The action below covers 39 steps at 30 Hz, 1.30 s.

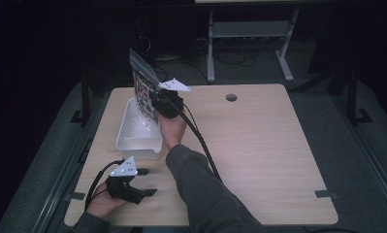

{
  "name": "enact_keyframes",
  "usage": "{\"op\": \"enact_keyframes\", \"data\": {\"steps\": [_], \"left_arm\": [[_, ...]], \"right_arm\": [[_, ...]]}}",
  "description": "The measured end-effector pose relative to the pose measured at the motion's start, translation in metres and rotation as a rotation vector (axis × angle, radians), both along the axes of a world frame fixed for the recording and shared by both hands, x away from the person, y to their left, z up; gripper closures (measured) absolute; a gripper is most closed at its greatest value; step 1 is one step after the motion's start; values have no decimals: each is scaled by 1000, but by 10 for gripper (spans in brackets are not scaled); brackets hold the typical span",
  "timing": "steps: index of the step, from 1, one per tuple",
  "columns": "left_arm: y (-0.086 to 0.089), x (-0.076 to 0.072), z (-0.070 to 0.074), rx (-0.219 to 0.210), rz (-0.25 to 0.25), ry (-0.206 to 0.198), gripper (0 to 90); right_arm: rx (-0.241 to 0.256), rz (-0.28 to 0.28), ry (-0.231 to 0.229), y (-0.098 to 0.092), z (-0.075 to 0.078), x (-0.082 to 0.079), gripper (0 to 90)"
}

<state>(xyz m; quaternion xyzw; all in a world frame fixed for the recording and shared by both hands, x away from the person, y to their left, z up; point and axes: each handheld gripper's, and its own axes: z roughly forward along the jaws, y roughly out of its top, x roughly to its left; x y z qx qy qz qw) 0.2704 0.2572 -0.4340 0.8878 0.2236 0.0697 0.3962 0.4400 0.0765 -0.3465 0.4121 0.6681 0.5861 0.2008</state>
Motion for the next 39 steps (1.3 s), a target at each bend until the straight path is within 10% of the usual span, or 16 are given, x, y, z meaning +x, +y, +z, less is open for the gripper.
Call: {"op": "enact_keyframes", "data": {"steps": [14, 21, 26, 39], "left_arm": [[-1, 0, 0, 4, -3, 1, 225], [-2, 0, -1, 4, -4, 4, 224], [-2, 0, -1, 7, -6, 4, 224], [-2, 0, -1, 12, -3, 6, 225]], "right_arm": [[-13, 17, 32, 7, -21, 2, 736], [-105, 117, 62, 7, -18, 11, 603], [-227, 145, 54, 10, -16, 15, 673], [-276, 113, 68, 6, -21, 12, 714]]}}
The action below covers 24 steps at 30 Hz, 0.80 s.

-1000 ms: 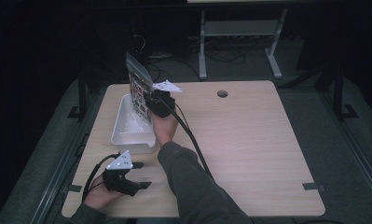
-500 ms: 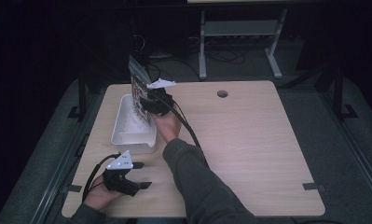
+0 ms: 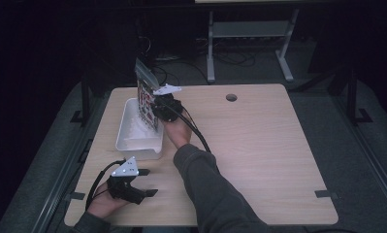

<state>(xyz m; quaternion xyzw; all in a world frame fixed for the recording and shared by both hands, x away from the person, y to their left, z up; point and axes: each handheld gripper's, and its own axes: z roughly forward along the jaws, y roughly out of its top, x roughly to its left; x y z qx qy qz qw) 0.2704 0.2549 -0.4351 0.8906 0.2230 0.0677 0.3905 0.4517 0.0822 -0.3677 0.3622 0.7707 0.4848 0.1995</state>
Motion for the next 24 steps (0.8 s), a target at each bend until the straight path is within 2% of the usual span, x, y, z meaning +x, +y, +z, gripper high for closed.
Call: {"op": "enact_keyframes", "data": {"steps": [6, 7, 15, 18, 24], "left_arm": [[0, 0, 0, 3, 1, 0, 225], [0, 0, 0, 2, 1, -2, 225], [-1, 0, 0, 10, 3, -4, 225], [-1, 0, 0, 12, 4, -5, 225], [0, 0, -1, 13, 6, -6, 225]], "right_arm": [[-3, -26, -8, 5, 0, -7, 723], [-1, -48, -8, 6, 0, -9, 725], [0, -95, 3, 5, 0, -14, 725], [33, -148, 27, 0, -2, -16, 727], [52, -145, 39, -3, -3, -15, 723]]}}
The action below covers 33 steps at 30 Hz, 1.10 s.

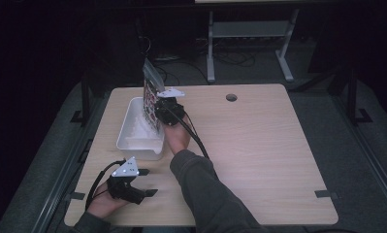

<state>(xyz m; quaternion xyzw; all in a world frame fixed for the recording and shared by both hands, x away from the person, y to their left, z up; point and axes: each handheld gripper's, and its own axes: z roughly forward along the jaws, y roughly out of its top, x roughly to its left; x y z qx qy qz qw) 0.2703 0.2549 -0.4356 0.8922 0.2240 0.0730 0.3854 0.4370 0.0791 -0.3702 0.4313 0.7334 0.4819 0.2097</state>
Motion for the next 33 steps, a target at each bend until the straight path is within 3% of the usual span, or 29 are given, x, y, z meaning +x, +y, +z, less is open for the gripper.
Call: {"op": "enact_keyframes", "data": {"steps": [10, 17, 23, 27, 28, 33], "left_arm": [[0, 0, 0, 3, -3, 1, 225], [-1, 1, -1, 3, -6, 2, 225], [-1, 1, -1, 1, -7, 2, 224], [0, 1, 0, -2, -7, 3, 224], [0, 1, -1, -6, -3, 3, 224], [0, 1, 0, 0, -9, 0, 224]], "right_arm": [[22, 50, 7, -7, -1, 8, 717], [-5, 97, -20, -5, -2, 10, 713], [-3, 105, -14, -6, -2, 12, 701], [21, 132, -12, -9, 0, 12, 577], [55, 135, -7, -14, 3, 13, 519], [77, 164, 10, -29, 5, 14, 438]]}}
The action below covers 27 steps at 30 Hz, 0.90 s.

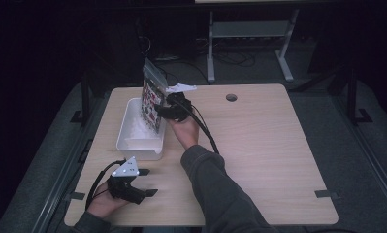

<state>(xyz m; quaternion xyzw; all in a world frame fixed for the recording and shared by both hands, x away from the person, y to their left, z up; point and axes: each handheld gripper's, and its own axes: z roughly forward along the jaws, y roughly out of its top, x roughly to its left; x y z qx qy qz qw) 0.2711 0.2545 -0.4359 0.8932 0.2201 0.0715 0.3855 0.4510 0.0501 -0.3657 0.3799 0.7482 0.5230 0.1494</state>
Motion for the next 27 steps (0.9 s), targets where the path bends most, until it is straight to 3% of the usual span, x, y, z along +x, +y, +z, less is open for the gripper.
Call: {"op": "enact_keyframes", "data": {"steps": [6, 7, 15, 18, 27], "left_arm": [[-1, 0, 1, -4, 4, -6, 224], [-1, 0, 1, -5, 5, -5, 224], [-4, 0, -1, 1, -3, -1, 224], [-4, 0, -1, -3, 5, -4, 223], [-5, -1, 0, -12, 11, -11, 223]], "right_arm": [[56, 58, 23, -21, -1, -3, 392], [115, 94, 42, -30, -2, -5, 383], [144, 154, 41, -57, -4, -13, 345], [187, 174, 57, -73, -6, -17, 362], [144, 222, 47, -100, -7, -26, 355]]}}
